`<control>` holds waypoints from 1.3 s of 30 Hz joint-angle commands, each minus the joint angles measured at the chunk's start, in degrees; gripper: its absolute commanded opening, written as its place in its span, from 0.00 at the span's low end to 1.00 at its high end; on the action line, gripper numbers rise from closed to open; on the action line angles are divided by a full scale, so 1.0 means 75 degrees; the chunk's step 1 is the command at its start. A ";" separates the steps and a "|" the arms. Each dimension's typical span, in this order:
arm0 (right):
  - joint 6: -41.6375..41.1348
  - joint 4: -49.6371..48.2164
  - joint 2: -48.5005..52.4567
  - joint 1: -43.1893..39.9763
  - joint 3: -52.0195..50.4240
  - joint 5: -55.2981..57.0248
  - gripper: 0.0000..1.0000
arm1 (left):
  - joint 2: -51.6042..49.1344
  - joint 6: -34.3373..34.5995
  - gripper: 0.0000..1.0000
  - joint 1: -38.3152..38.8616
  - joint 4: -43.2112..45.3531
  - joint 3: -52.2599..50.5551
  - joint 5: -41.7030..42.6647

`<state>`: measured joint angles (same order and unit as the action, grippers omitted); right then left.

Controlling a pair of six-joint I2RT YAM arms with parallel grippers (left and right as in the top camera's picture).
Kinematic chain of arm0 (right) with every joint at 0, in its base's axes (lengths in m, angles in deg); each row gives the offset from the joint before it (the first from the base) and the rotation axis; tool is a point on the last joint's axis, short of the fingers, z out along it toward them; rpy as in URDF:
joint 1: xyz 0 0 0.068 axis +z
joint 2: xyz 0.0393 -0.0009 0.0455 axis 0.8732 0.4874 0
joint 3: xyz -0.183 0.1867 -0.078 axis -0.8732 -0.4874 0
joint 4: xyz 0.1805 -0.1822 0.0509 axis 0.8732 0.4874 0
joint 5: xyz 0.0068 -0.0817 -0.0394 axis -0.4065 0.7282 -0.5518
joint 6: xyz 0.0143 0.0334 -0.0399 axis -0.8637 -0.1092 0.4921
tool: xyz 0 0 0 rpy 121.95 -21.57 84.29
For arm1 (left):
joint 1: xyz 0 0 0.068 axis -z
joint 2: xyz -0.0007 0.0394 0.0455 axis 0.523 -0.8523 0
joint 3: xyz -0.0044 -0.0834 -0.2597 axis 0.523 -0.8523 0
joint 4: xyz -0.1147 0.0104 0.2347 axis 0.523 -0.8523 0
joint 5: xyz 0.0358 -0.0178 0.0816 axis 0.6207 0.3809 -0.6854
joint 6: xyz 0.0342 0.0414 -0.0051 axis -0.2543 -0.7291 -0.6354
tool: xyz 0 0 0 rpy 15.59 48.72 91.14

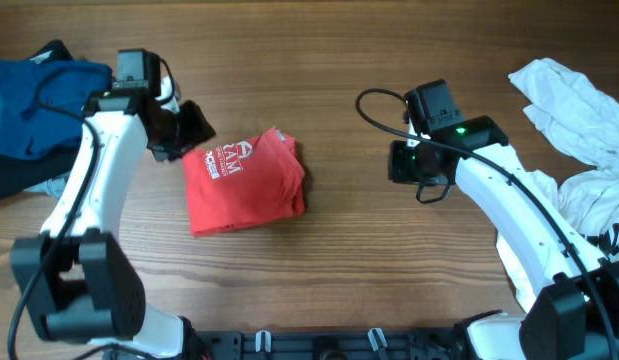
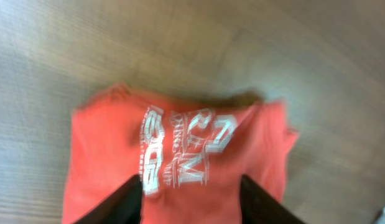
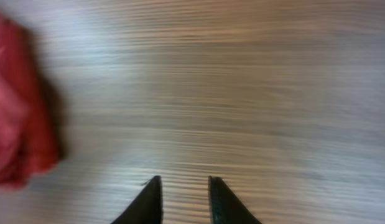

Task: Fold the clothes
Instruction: 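Grasp the folded red bundle's corner with the left gripper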

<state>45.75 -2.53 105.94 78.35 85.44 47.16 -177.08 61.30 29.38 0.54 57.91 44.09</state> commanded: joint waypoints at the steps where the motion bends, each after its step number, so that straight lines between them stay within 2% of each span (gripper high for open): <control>1: 0.1536 -0.0245 -0.0012 0.0134 0.0093 -0.2384 0.13 | -0.0125 -0.0557 0.40 -0.0015 0.0659 0.0006 -0.0842; 3: 0.1836 -0.0315 0.0085 0.0527 0.0093 -0.2917 0.06 | -0.0504 -0.0557 0.40 -0.0029 0.0804 0.0006 -0.1029; 5: 0.2087 -0.0487 0.0364 0.1037 0.0093 -0.3296 0.04 | -0.1131 -0.0554 0.39 -0.0047 0.0714 0.0006 -0.1052; 10: 0.2264 -0.1769 0.1647 0.2133 0.0093 -0.5167 0.05 | -0.2031 -0.0551 0.40 -0.0044 -0.0184 0.0006 -0.1046; 14: 0.2273 -0.2127 0.2442 0.2716 0.0093 -0.5147 0.06 | -0.2087 -0.0551 0.40 -0.0044 -0.1326 0.0006 -0.1052; 17: 0.2116 -0.2226 0.2885 0.2734 0.0093 -0.3940 0.07 | -0.2087 -0.0551 0.40 -0.0044 -0.2014 0.0006 -0.1055; 21: 0.0627 -0.2480 0.3410 0.2637 0.0093 -0.0906 0.08 | -0.2087 -0.0510 0.40 -0.0041 -0.3124 0.0006 -0.1052; 25: 0.0434 -0.3990 0.3410 0.2346 0.0096 -0.0562 0.12 | -0.2087 -0.0493 0.40 -0.0041 -0.4039 0.0006 -0.1052; 27: 0.0449 -0.4456 0.3410 0.2145 0.0172 -0.0513 0.13 | -0.2087 -0.0493 0.34 0.0006 -0.4261 0.0006 -0.1046; 32: 0.0472 -0.3800 0.3075 0.1900 0.0326 -0.0323 0.17 | -0.1862 -0.0458 0.31 -0.0023 -0.3960 0.0023 -0.1119; 34: 0.0469 -0.3142 0.2579 0.1816 0.0326 0.0428 0.20 | -0.1408 -0.0466 0.32 -0.0163 -0.3328 0.0102 -0.1137; 35: 0.0475 -0.2841 0.2285 0.1781 0.0326 0.0804 0.22 | -0.1122 -0.0469 0.34 -0.0187 -0.2841 0.0122 -0.1137; 36: 0.0475 -0.2605 0.1985 0.1769 0.0326 0.1023 0.24 | -0.0766 -0.0498 0.43 -0.0195 -0.2066 0.0122 -0.1134; 37: 0.0472 -0.2483 0.1807 0.1769 0.0326 0.1067 0.25 | -0.0580 -0.0501 0.69 -0.0192 -0.1355 0.0122 -0.1096; 38: 0.0452 -0.2401 0.1734 0.1769 0.0326 0.1061 0.26 | -0.0554 -0.0560 0.79 -0.0195 -0.0723 0.0119 -0.0924; 39: 0.0443 -0.2346 0.1734 0.1769 0.0326 0.1058 0.26 | -0.0589 -0.0804 0.80 -0.0195 -0.0379 0.0119 -0.0641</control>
<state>49.37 -21.00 121.13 91.62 87.28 52.06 -183.50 57.54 28.36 -8.84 58.30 35.94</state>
